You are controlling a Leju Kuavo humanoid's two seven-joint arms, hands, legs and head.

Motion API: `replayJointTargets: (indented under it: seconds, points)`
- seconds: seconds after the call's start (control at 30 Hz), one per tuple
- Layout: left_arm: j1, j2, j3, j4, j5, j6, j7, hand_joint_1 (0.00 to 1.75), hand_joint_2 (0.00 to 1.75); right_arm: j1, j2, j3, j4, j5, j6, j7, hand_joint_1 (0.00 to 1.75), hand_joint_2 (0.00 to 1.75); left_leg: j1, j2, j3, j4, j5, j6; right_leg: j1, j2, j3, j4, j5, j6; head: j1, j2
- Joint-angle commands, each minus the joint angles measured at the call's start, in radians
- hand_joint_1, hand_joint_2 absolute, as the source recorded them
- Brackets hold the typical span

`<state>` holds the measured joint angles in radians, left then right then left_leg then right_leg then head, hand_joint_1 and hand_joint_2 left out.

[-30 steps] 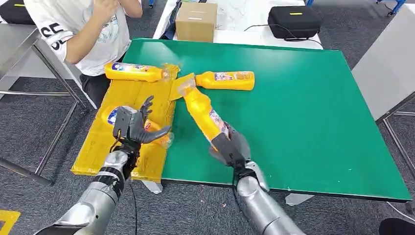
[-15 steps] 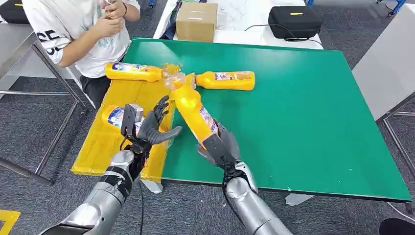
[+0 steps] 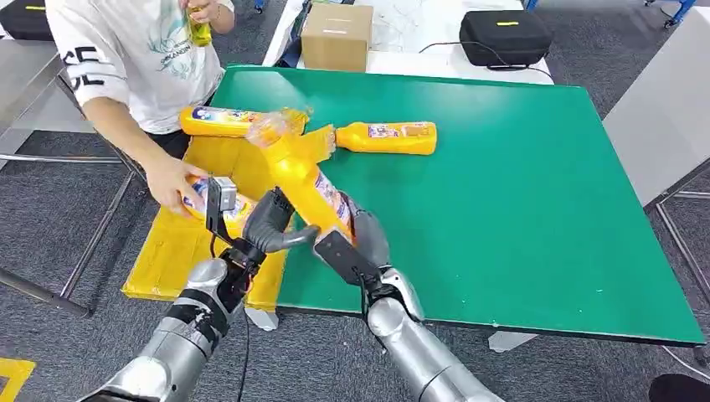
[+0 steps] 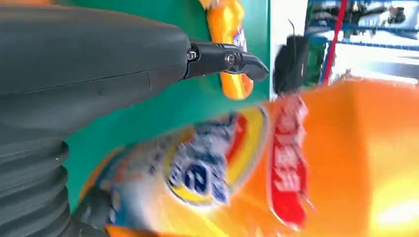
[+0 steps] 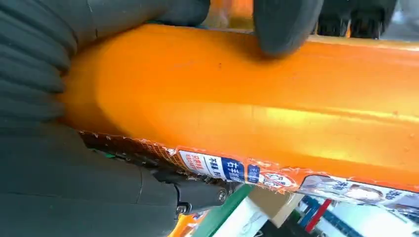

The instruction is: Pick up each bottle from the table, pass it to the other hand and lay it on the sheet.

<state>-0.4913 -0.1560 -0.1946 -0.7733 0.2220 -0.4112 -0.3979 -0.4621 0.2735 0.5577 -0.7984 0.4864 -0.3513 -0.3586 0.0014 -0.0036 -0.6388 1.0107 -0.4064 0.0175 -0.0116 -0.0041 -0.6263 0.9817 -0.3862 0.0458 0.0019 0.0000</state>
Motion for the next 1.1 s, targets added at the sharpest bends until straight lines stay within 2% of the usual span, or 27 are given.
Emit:
replayJointTargets:
  seconds: [0.03,0.1,0.13,0.2,0.33,0.4,0.43,0.47,0.5,0.67,0.83,0.87,0.9,0.93,0.97,1.0,1.03,1.1]
  points:
    - [0.005,0.058,-0.044,-0.043,0.062,-0.06,0.005,0.0,1.75,-0.017,-0.044,0.062,0.049,0.013,-0.013,0.006,1.75,1.75,0.001,0.001,0.006,0.0,-0.003,-0.001,0.001,0.001,0.005,-0.001,-0.002,-0.001,0.0,0.0]
    - [0.013,0.065,-0.036,-0.049,0.071,-0.063,0.006,0.0,1.75,-0.011,-0.056,0.053,0.045,0.014,-0.017,0.007,1.75,1.75,0.0,0.001,0.003,-0.001,-0.001,-0.001,0.0,0.001,0.003,-0.001,-0.001,-0.001,0.0,0.0]
    - [0.018,0.067,-0.031,-0.052,0.084,-0.078,0.011,0.0,1.75,-0.009,-0.061,0.05,0.045,0.016,-0.009,0.007,1.75,1.75,0.001,0.001,0.007,-0.001,-0.003,-0.001,0.001,0.001,0.007,-0.001,-0.002,-0.002,0.0,0.0]
    - [0.019,0.068,-0.029,-0.052,0.085,-0.078,0.011,0.0,1.75,-0.01,-0.062,0.05,0.046,0.018,-0.008,0.007,1.75,1.75,0.0,0.0,0.003,-0.001,-0.001,-0.001,0.0,0.0,0.003,-0.001,-0.001,-0.001,0.0,0.0]
    - [0.019,0.067,-0.029,-0.052,0.085,-0.076,0.011,0.0,1.75,-0.011,-0.06,0.052,0.046,0.02,-0.009,0.008,1.75,1.75,0.001,0.001,0.007,0.0,-0.003,-0.001,0.001,0.001,0.006,0.0,-0.003,-0.002,0.0,0.0]
    - [0.019,0.067,-0.029,-0.052,0.085,-0.076,0.011,0.0,1.75,-0.011,-0.06,0.052,0.046,0.02,-0.009,0.008,1.75,1.75,0.0,0.001,0.003,-0.001,-0.001,-0.001,0.0,0.001,0.003,-0.001,-0.001,-0.001,0.0,0.0]
    - [0.019,0.064,-0.028,-0.054,0.088,-0.077,0.012,0.0,1.75,-0.015,-0.057,0.055,0.054,0.025,-0.001,0.014,1.75,1.75,0.001,0.001,0.006,-0.001,-0.003,-0.001,0.001,0.001,0.006,-0.001,-0.002,-0.002,0.0,0.0]
    - [0.018,0.064,-0.03,-0.055,0.088,-0.081,0.012,0.0,1.75,-0.017,-0.056,0.06,0.057,0.033,0.005,0.014,1.75,1.75,0.0,0.0,0.003,-0.001,-0.001,-0.001,0.0,0.0,0.003,-0.001,-0.001,-0.001,0.0,0.0]
    - [0.018,0.06,-0.029,-0.058,0.087,-0.075,0.012,0.0,1.75,-0.024,-0.051,0.073,0.071,0.049,0.016,0.023,1.75,1.75,0.001,0.001,0.007,0.0,-0.003,-0.001,0.001,0.001,0.006,0.0,-0.003,-0.002,0.0,0.0]
    - [0.013,0.056,-0.037,-0.065,0.092,-0.091,0.027,0.0,1.75,-0.075,-0.019,0.172,0.178,0.165,0.045,0.074,1.75,1.75,0.001,0.002,0.005,0.0,-0.003,-0.001,0.001,0.002,0.004,0.0,-0.002,-0.002,0.0,0.0]
    - [0.02,0.067,-0.021,-0.058,0.124,-0.121,0.054,0.0,1.75,-0.095,-0.029,0.218,0.224,0.214,0.078,0.114,1.75,1.75,0.001,0.001,0.005,0.0,-0.002,-0.001,0.001,0.001,0.005,-0.001,-0.002,-0.002,0.0,0.0]
    - [0.02,0.07,-0.021,-0.051,0.129,-0.133,0.057,0.09,1.75,-0.1,-0.032,0.222,0.23,0.223,0.073,0.119,1.75,1.75,0.001,0.001,0.008,0.0,-0.003,-0.001,0.001,0.001,0.007,0.0,-0.003,-0.002,0.0,0.0]
    - [0.021,0.075,-0.021,-0.045,0.128,-0.137,0.058,1.5,1.75,-0.109,-0.034,0.225,0.237,0.229,0.076,0.124,1.75,1.75,0.001,0.001,0.006,-0.001,-0.002,-0.001,0.001,0.001,0.006,0.0,-0.002,-0.002,0.0,0.0]
    - [0.02,0.08,-0.027,-0.039,0.125,-0.149,0.056,1.75,1.75,-0.115,-0.033,0.227,0.243,0.236,0.077,0.13,1.75,1.75,0.0,0.0,0.003,-0.001,-0.001,-0.001,0.001,0.0,0.003,-0.001,-0.001,-0.001,0.0,0.0]
    - [0.02,0.083,-0.027,-0.033,0.124,-0.152,0.055,1.75,1.75,-0.123,-0.034,0.235,0.246,0.249,0.077,0.136,1.75,1.75,0.001,0.0,0.005,0.0,-0.002,-0.001,0.001,0.0,0.005,0.0,-0.002,-0.002,0.0,0.0]
    - [0.018,0.084,-0.026,-0.026,0.127,-0.157,0.059,1.55,1.75,-0.13,-0.033,0.236,0.248,0.251,0.083,0.141,1.75,1.75,0.001,0.0,0.008,0.0,-0.004,-0.001,0.001,0.0,0.008,0.0,-0.004,-0.002,0.0,0.0]
    - [0.017,0.086,-0.029,-0.027,0.112,-0.147,0.047,1.75,1.75,-0.136,-0.032,0.241,0.25,0.263,0.081,0.149,1.75,1.75,0.001,0.0,0.005,0.0,-0.002,-0.001,0.001,0.0,0.005,0.0,-0.002,-0.002,0.0,0.0]
    - [0.019,0.084,-0.024,-0.034,0.114,-0.15,0.04,1.75,1.75,-0.139,-0.029,0.235,0.246,0.256,0.09,0.143,1.75,1.75,0.001,0.0,0.006,0.0,-0.003,-0.001,0.001,0.0,0.006,0.0,-0.003,-0.002,0.0,0.0]
